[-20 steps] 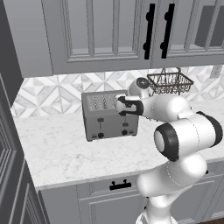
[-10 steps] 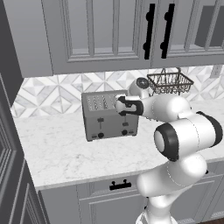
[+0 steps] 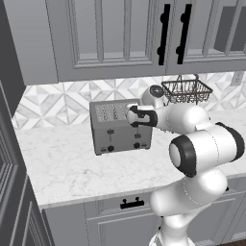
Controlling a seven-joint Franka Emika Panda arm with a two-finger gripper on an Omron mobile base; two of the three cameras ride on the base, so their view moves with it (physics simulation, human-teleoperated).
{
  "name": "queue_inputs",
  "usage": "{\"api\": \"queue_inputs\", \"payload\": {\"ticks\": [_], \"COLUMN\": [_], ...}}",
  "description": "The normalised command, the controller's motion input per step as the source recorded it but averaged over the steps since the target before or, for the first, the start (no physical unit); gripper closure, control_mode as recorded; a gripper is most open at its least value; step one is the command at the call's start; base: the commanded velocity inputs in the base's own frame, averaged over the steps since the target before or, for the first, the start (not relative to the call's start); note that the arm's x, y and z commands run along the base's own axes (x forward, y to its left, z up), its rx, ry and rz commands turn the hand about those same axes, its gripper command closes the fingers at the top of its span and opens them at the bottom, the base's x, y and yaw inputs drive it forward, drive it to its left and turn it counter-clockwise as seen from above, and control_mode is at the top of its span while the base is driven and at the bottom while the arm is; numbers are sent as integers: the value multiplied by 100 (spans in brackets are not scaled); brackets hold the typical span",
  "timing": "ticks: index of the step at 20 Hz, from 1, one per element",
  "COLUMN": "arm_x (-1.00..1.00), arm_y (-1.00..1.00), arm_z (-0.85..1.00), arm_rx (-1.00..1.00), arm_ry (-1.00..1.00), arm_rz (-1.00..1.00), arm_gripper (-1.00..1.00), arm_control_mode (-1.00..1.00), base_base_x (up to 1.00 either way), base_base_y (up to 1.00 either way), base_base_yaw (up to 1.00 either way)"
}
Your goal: Start the toaster. Once the lever pops up, take the bread to the plate on the dining counter.
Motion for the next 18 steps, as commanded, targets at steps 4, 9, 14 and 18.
{"api": "queue_inputs", "payload": {"ticks": [4, 9, 14, 18], "arm_x": [0, 0, 0, 0], "arm_y": [0, 0, 0, 0], "arm_z": [0, 0, 0, 0], "arm_rx": [0, 0, 0, 0], "arm_ry": [0, 0, 0, 0], "arm_rz": [0, 0, 0, 0], "arm_gripper": [-100, -100, -100, -100], "arm_control_mode": [-100, -100, -100, -100], "base_base_x": [0, 0, 0, 0], "base_base_y": [0, 0, 0, 0], "base_base_yaw": [0, 0, 0, 0]}}
